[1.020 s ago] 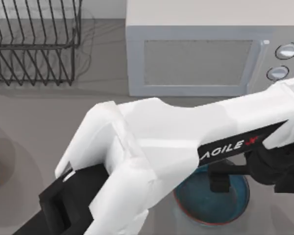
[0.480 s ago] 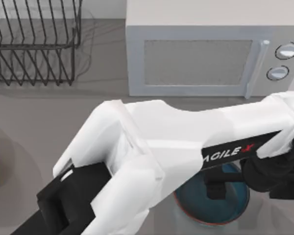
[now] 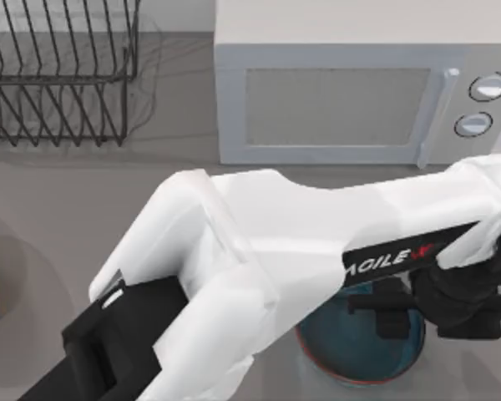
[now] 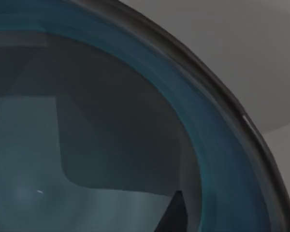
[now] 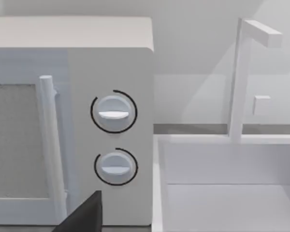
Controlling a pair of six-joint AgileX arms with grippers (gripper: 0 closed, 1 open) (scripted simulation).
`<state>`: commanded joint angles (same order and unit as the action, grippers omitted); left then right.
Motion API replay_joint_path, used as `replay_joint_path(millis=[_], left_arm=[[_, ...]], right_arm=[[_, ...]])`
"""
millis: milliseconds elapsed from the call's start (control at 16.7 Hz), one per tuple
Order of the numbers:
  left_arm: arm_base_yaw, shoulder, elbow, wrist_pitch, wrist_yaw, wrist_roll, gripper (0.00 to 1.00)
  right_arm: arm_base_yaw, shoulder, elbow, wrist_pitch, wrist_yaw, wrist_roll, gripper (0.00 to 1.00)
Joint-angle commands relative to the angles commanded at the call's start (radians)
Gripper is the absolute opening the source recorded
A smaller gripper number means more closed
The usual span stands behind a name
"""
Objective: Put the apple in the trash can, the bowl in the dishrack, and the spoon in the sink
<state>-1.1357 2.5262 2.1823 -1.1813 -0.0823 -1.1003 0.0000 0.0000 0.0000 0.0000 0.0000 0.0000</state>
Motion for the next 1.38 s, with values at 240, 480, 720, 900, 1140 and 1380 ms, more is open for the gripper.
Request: replay_joint_path(millis=[240,480,720,900,1140,1380], left_arm=[[0.0,0.0,0.0,0.0,0.0,0.0,0.02],[0.0,0.0,0.0,0.0,0.0,0.0,0.0],[0.0,0.0,0.0,0.0,0.0,0.0,0.0],[-0.004,0.002,0.011,-0.014,0.0,0.0,0.0],[-0.007,0.055,0.157,-0.141,0.001,-0.007,0.0],[-0.009,0.116,0.406,-0.328,0.003,-0.01,0.0]], right_arm=[[0.0,0.0,0.0,0.0,0.0,0.0,1.0],[0.0,0.0,0.0,0.0,0.0,0.0,1.0],[0.0,0.0,0.0,0.0,0.0,0.0,1.0],[0.0,0.0,0.0,0.0,0.0,0.0,1.0],[0.0,0.0,0.0,0.0,0.0,0.0,1.0],[0.0,0.0,0.0,0.0,0.0,0.0,1.0]])
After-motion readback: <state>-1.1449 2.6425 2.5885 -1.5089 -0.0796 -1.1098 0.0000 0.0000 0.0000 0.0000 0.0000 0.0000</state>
